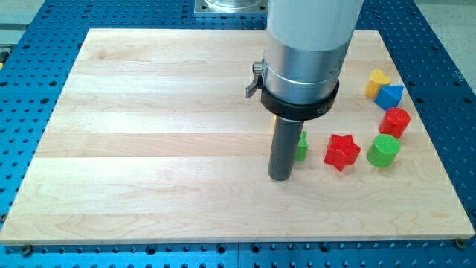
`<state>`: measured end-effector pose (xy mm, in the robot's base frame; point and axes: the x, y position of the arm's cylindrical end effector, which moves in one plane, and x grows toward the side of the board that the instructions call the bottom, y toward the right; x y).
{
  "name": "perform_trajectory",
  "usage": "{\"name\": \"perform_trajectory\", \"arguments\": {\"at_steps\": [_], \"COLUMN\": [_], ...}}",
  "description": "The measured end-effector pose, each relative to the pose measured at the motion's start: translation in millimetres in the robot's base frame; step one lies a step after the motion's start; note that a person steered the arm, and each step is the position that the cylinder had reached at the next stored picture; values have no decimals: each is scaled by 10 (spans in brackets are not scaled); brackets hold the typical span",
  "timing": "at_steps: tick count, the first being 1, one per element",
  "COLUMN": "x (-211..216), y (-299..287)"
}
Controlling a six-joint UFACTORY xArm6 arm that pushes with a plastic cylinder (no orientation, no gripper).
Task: Push the green circle into the red star
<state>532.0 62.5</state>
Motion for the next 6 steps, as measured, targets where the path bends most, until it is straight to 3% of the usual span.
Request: {"name": "perform_trajectory", "arguments": {"at_steps": [3,4,5,6], "x": [-47,195,475,349], "y": [411,480,906,1528]}}
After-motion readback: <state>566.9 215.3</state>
